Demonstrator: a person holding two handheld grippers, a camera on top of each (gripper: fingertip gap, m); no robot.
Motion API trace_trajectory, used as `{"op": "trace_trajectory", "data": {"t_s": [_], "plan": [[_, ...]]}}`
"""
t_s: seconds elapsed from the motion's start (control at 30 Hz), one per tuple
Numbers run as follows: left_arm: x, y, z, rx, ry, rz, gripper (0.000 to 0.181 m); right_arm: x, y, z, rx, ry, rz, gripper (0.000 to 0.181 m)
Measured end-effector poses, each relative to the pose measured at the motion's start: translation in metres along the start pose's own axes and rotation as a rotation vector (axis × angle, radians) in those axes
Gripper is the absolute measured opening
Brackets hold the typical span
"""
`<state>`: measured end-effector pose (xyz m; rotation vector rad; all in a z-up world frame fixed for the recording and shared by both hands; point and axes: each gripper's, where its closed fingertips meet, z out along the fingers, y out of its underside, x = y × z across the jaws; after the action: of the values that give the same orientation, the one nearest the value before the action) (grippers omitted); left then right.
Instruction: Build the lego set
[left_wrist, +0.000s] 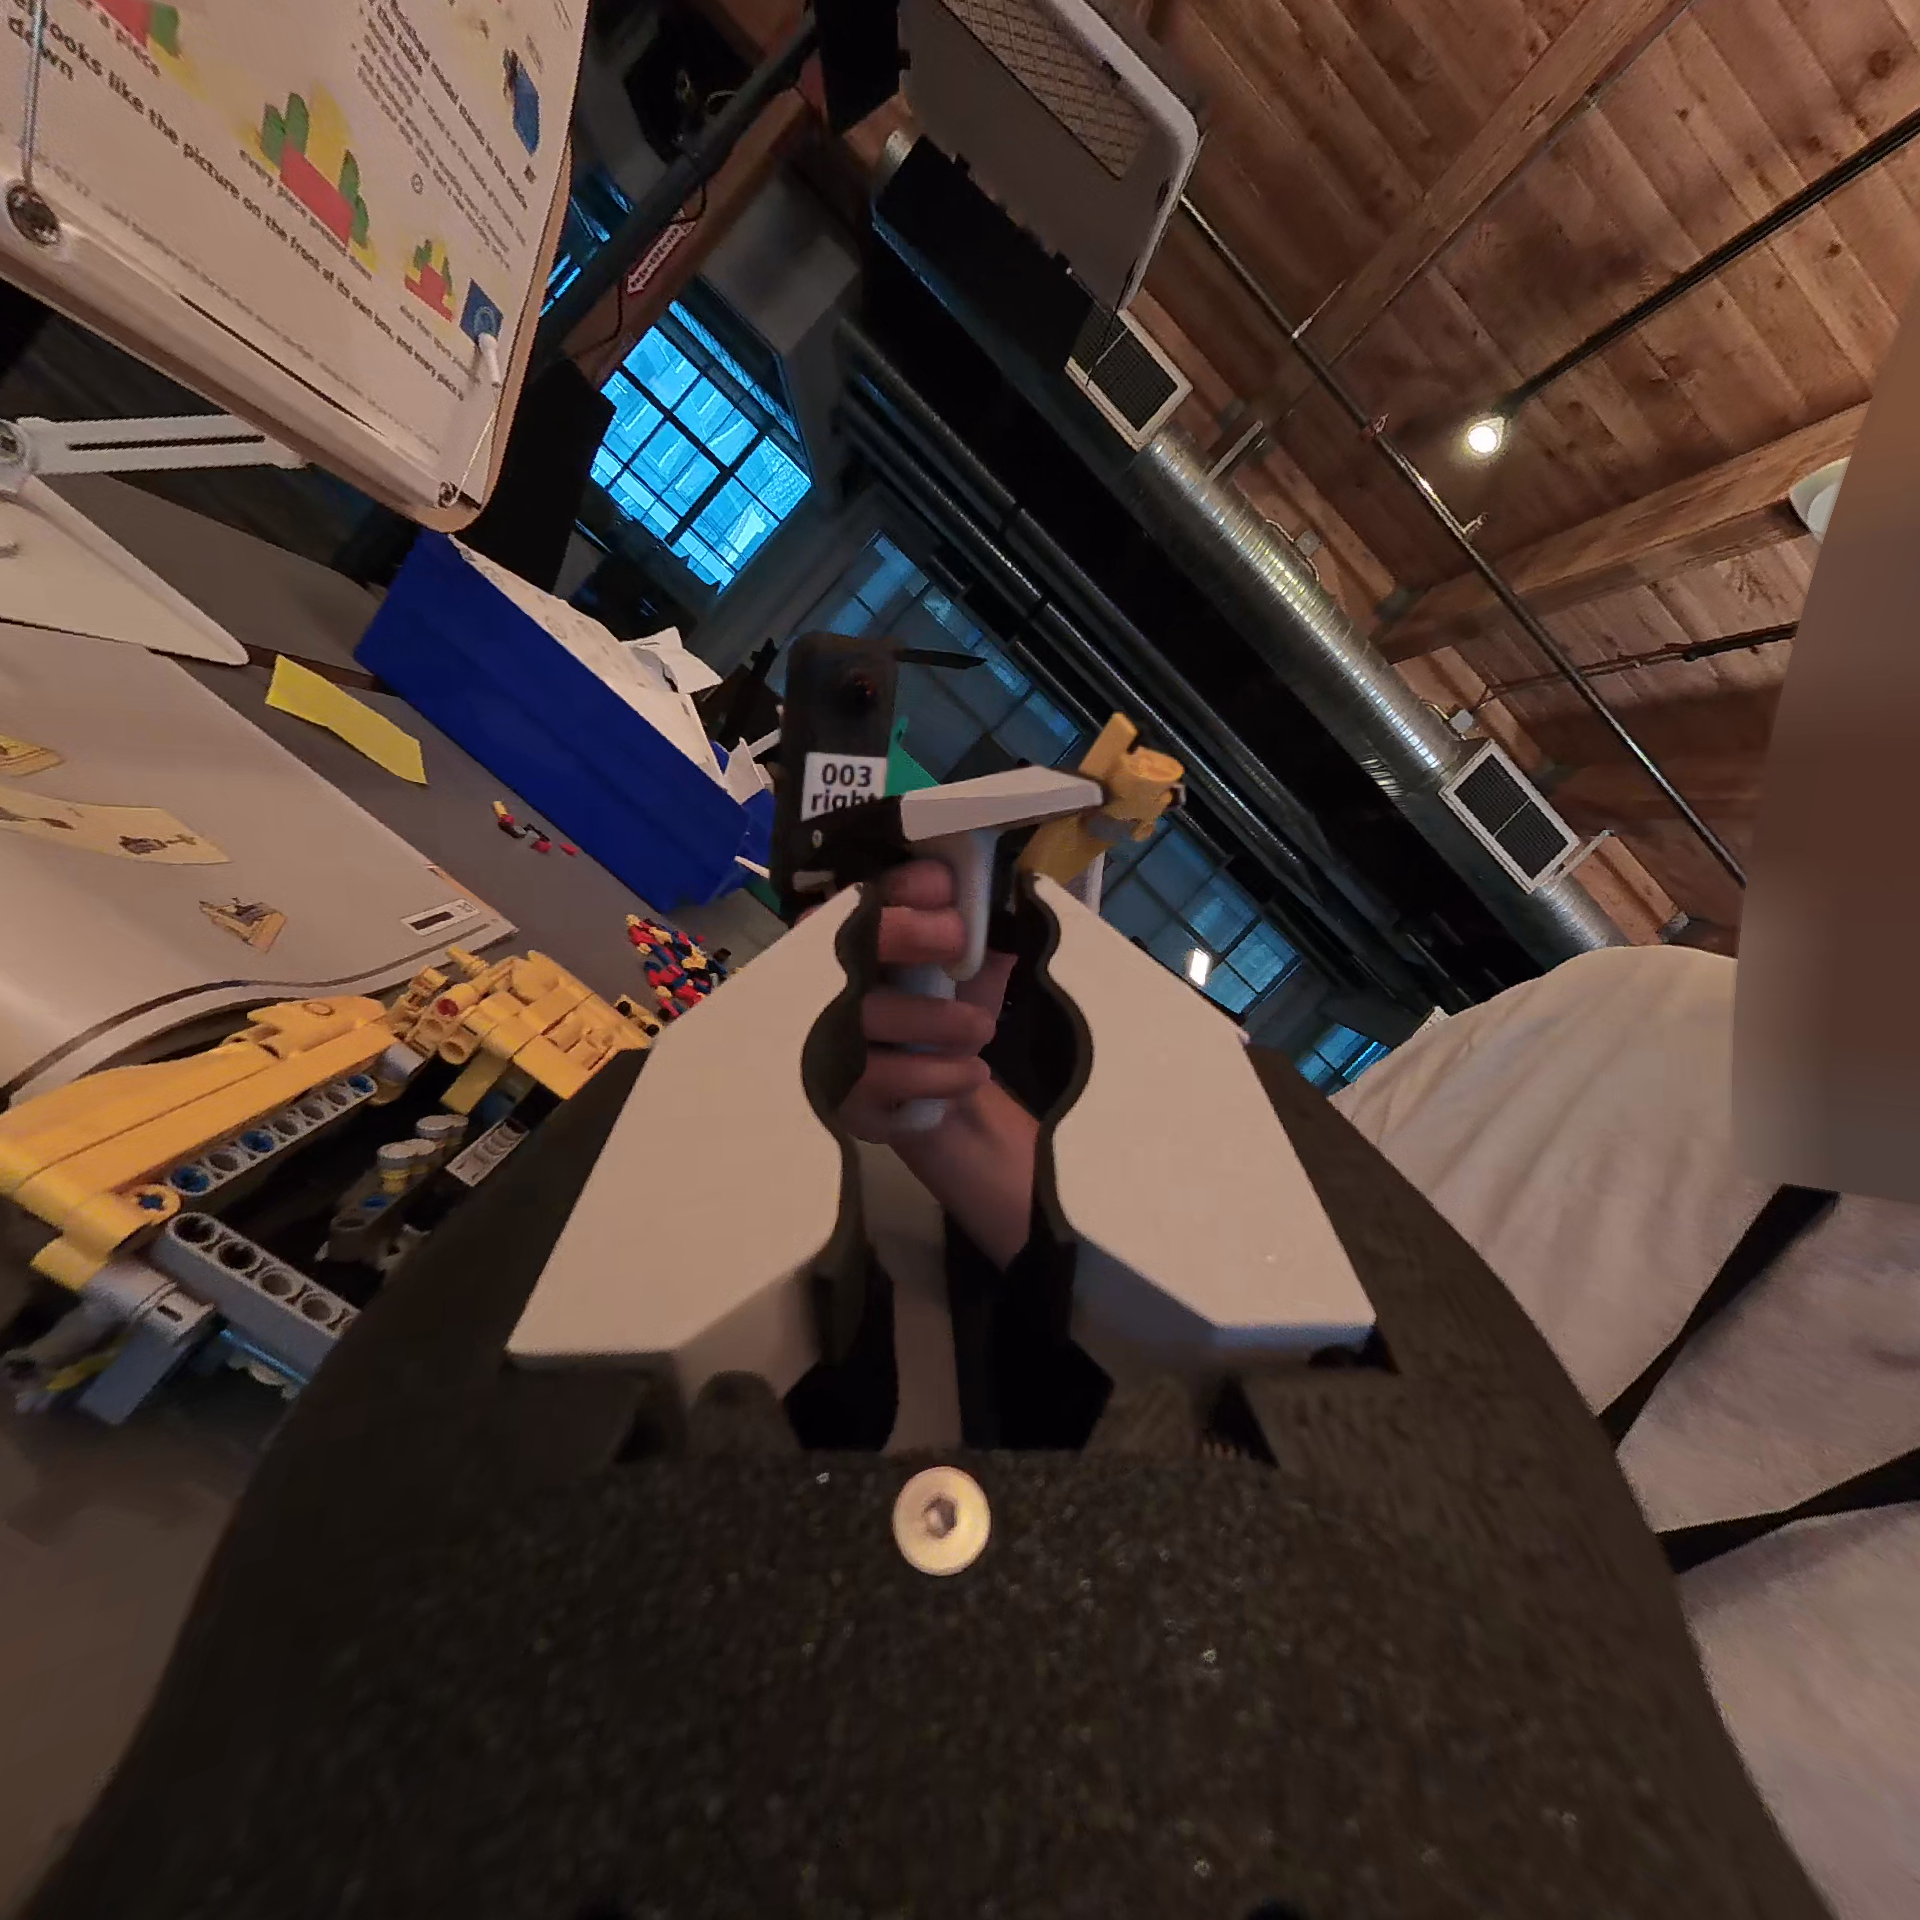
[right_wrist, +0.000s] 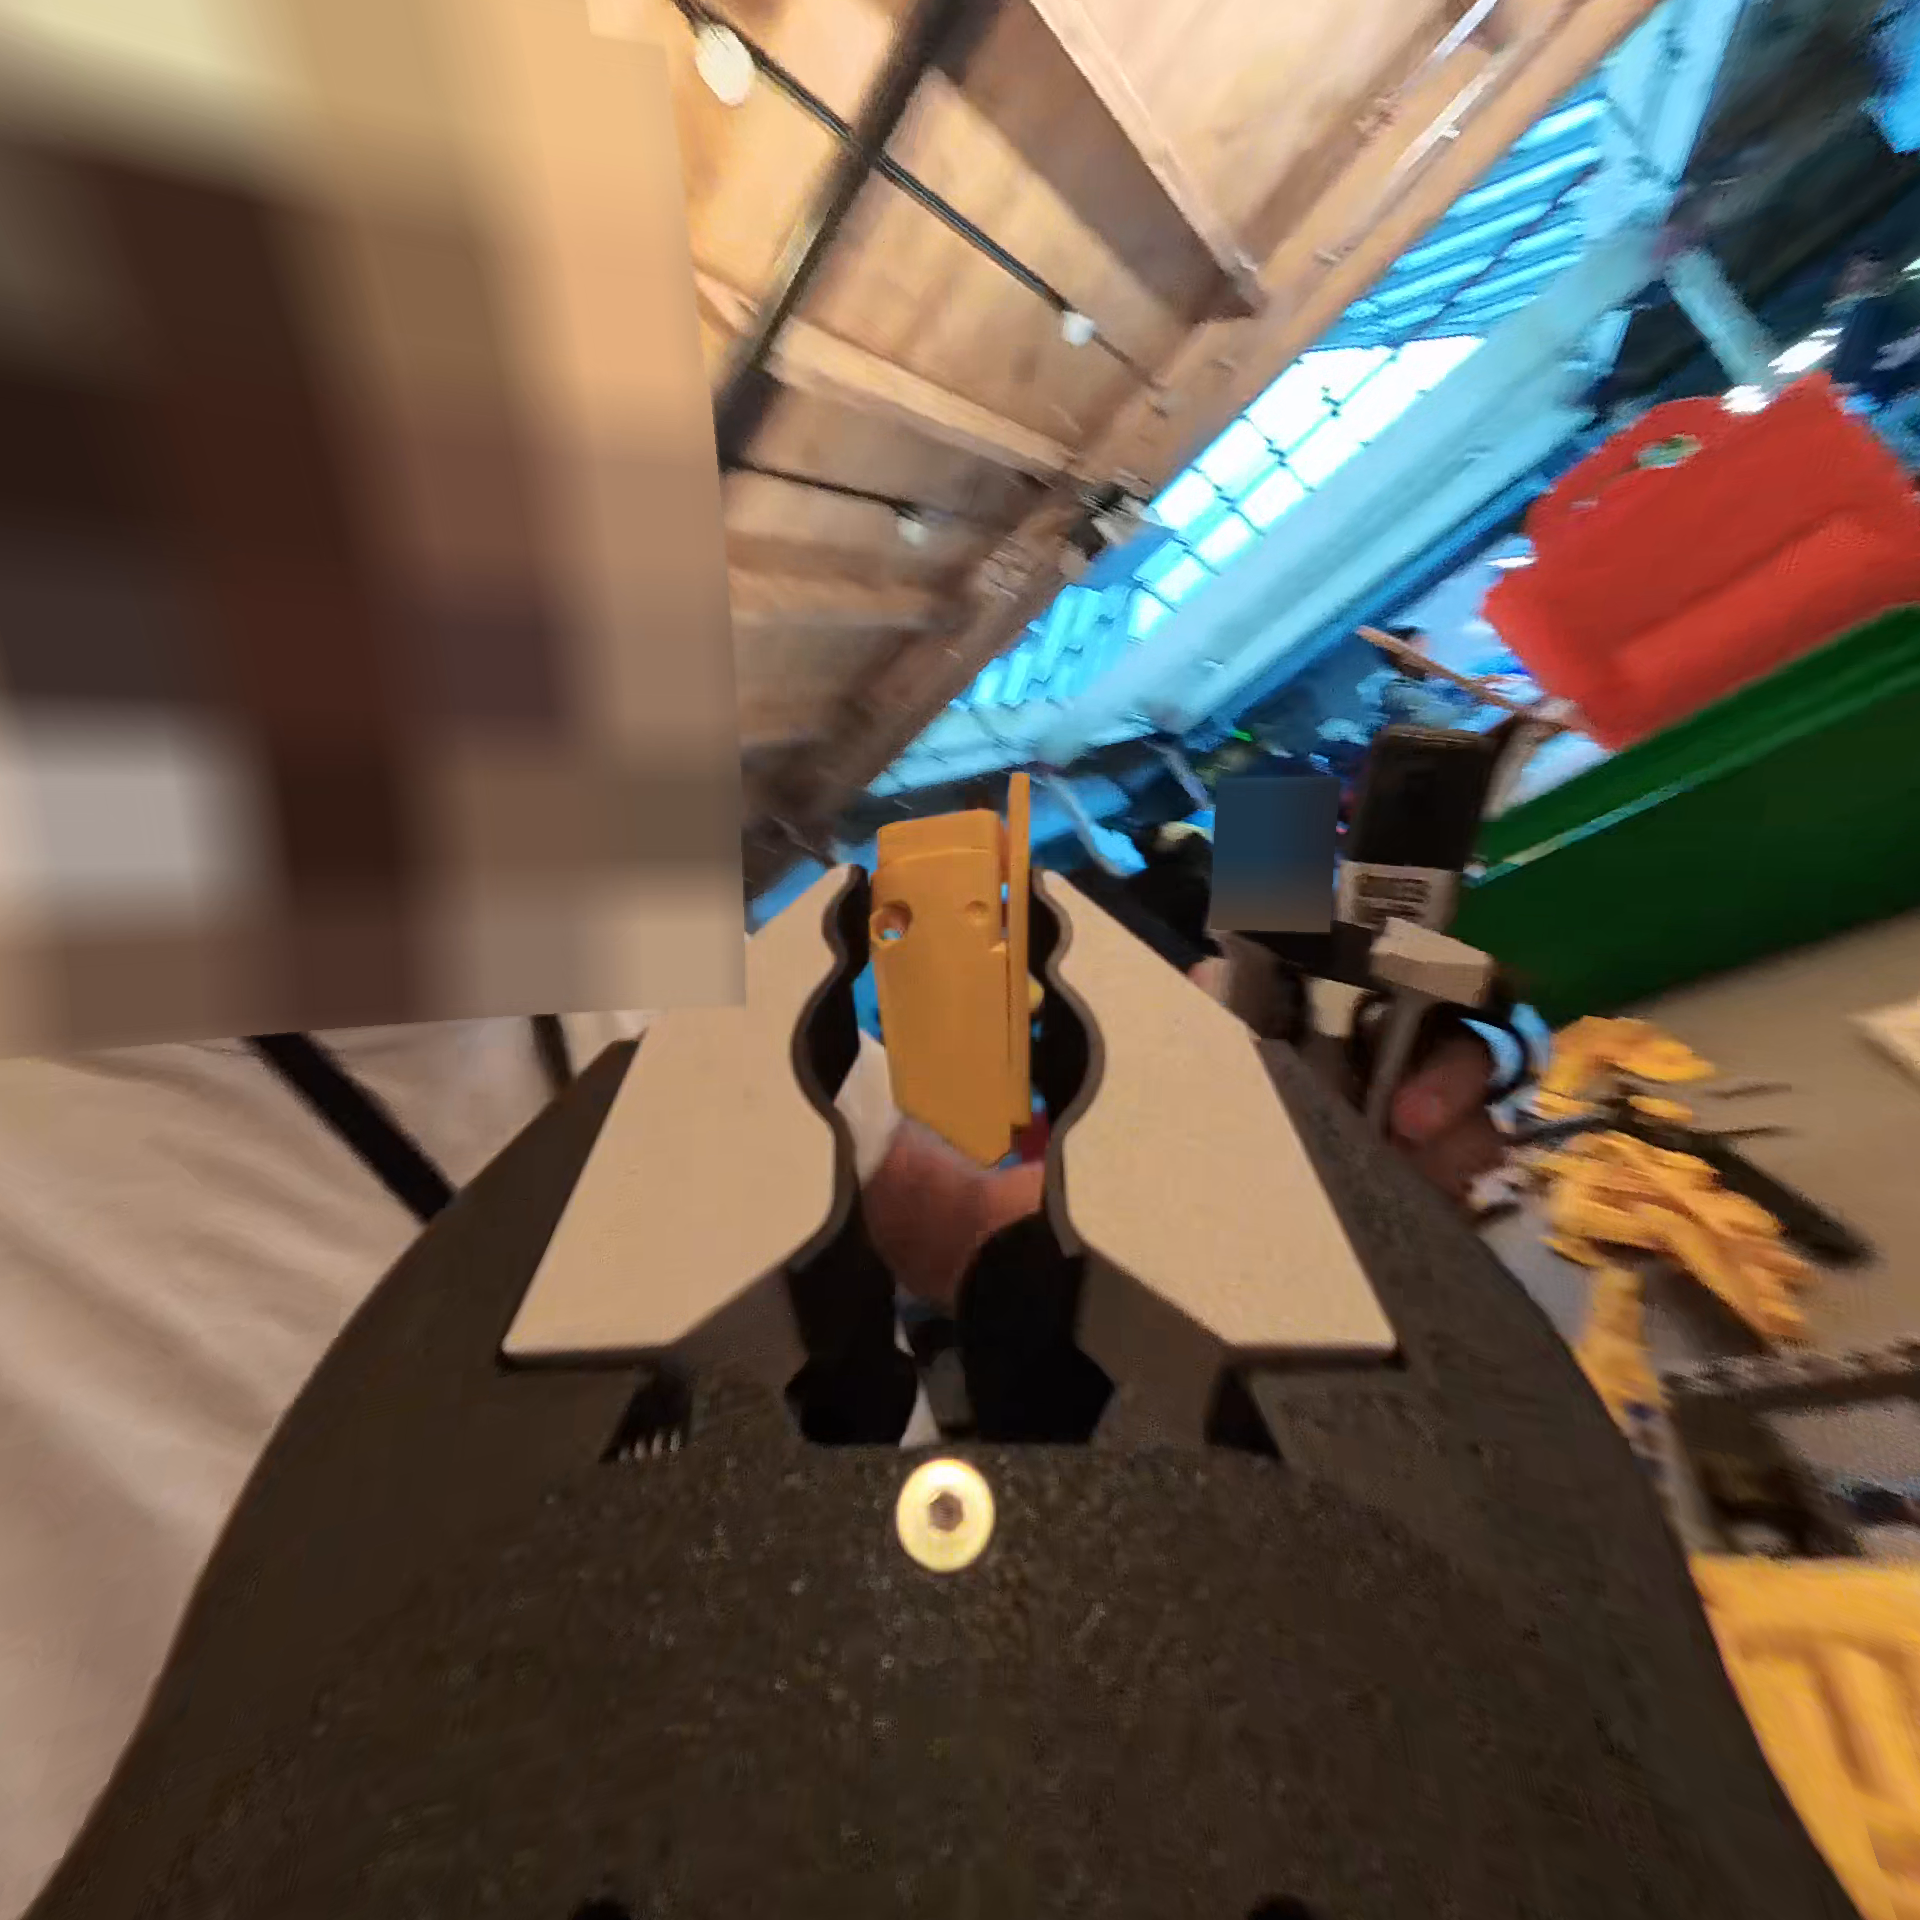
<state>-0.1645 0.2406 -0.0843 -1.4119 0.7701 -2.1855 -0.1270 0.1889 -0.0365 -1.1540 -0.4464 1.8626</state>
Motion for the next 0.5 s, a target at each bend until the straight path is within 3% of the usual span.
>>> {"op": "trace_trajectory", "data": {"t_s": [0.2,0.37,0.5], "plan": [[0.0,0.001,0.003,0.001,-0.04,0.088,0.024,-0.015,-0.013,0.0,0.119,-0.19,0.165,0.027],[0.008,0.004,0.006,-0.003,-0.047,0.202,0.024,-0.014,-0.012,0.001,0.135,-0.238,0.245,0.027],[0.016,-0.002,0.007,0.049,-0.063,0.346,0.027,-0.002,-0.002,0.005,0.1,-0.188,0.284,0.027]]}}
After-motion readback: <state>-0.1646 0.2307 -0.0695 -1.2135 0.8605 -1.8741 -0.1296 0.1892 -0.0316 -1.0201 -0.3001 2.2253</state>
